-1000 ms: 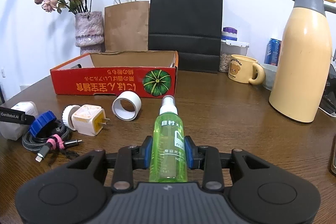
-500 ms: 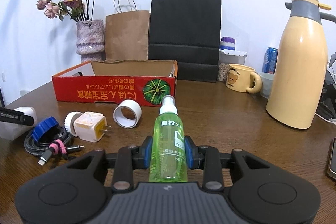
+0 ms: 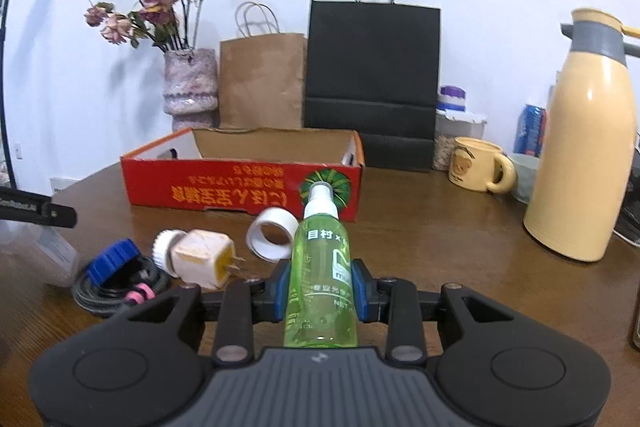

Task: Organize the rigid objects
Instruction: 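Carry the swab container and green spray bottle over the red box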

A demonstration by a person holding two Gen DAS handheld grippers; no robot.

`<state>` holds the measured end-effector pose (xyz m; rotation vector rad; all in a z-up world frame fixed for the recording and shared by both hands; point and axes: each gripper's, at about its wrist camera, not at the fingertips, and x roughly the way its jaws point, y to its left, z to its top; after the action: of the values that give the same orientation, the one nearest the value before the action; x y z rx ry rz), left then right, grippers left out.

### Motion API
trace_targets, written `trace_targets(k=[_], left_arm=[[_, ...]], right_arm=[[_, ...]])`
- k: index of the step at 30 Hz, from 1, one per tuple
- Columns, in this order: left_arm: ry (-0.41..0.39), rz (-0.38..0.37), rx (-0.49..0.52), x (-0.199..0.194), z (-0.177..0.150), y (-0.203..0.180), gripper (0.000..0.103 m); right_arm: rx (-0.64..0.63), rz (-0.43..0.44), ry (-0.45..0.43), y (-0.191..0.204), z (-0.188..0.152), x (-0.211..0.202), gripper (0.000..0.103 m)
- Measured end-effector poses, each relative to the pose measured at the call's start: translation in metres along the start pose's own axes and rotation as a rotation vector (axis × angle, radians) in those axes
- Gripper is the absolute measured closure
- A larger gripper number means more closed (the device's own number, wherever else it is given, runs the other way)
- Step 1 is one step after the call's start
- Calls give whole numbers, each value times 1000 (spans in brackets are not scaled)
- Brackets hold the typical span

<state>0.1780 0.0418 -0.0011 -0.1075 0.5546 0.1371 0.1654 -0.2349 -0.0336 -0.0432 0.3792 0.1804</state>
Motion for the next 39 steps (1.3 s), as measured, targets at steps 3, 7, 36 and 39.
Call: trace_targets(k=[3,7,36,39], left_arm=[[-3,-17,3,-4,11,-5,37],[-42,-34,10,-11,27,-12,37],[-113,-61,-75,60,124,-51,37],[-119,-50,-87,72,131,-51,37]], right_arm=[[3,15,-11,5,8,1,73],[2,33,-36,11,21,3,73],[58,107,-105,28,119,107,73],[59,110,-90,25,125,125,73]])
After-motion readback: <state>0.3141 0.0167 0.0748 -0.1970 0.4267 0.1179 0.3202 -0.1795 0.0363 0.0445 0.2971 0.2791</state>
